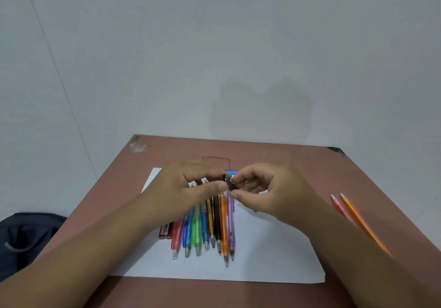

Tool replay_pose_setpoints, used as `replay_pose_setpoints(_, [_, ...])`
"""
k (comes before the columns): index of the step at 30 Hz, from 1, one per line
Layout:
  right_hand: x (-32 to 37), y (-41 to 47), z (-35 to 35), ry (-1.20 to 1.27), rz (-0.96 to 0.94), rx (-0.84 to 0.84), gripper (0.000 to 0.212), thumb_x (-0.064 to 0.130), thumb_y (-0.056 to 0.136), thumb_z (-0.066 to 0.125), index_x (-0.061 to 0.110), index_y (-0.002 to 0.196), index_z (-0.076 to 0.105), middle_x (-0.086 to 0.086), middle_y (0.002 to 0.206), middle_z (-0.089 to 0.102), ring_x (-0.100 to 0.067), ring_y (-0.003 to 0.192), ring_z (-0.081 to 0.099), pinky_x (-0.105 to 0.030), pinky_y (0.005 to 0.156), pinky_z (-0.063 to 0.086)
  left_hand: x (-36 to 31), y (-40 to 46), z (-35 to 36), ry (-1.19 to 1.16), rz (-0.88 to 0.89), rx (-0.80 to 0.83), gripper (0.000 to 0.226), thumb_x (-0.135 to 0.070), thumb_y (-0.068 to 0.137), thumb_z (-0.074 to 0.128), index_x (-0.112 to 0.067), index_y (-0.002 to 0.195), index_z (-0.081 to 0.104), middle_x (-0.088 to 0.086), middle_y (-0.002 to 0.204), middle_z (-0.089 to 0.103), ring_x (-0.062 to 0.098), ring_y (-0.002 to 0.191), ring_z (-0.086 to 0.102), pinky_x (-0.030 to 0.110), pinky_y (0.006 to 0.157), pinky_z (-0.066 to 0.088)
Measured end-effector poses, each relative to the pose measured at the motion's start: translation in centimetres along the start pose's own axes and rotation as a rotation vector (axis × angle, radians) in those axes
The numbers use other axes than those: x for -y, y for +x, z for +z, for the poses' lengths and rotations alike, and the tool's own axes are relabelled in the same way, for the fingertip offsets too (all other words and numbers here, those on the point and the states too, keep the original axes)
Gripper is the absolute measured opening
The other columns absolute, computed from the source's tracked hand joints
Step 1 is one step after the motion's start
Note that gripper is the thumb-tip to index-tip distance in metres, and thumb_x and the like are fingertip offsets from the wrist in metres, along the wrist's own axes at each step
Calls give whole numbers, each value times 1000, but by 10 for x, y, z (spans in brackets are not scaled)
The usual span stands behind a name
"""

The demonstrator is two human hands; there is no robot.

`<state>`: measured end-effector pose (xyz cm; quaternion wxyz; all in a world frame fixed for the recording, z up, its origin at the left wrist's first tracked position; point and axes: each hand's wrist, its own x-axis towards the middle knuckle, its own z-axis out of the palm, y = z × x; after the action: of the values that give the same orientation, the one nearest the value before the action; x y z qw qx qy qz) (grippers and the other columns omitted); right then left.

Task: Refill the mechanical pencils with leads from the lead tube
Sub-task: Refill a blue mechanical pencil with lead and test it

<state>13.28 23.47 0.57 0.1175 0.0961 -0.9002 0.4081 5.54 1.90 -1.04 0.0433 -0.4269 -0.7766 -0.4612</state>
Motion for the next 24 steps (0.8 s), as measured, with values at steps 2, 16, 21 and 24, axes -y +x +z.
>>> replay_pose_setpoints(2, [0,0,1,4,24,22,19,22,82,82,29,99,75,6,77,75,-12,69,72,-30,68,62,1,0,-1,-4,-4,-5,21,-45,91,68,-37,107,77,-22,96,74,12,94,67,12,76,47])
replay_pose_setpoints(16, [-4,5,1,-160,-105,35,29,19,89,74,33,113,70,20,100,70,1,96,65,-16,83,55,-11,-1,-3,-53,-233,-27,24,-38,97,53,-37,91,77,-14,80,75,7,78,69,15,65,49])
replay_pose_setpoints(21, [-20,12,-3,-433,-369,-279,31,4,85,74,19,112,72,9,105,69,-6,99,61,-26,90,53,-22,8,-3,-852,-630,-51,41,-35,95,57,1,111,71,22,106,74,30,97,71,30,79,62])
replay_pose_setpoints(24, [-26,16,-4,-549,-492,-336,29,0,86,72,17,109,72,6,104,69,-14,98,61,-24,93,46,-24,9,-8,-1160,-784,30,53,-40,93,56,6,118,66,30,116,68,33,99,73,34,82,62])
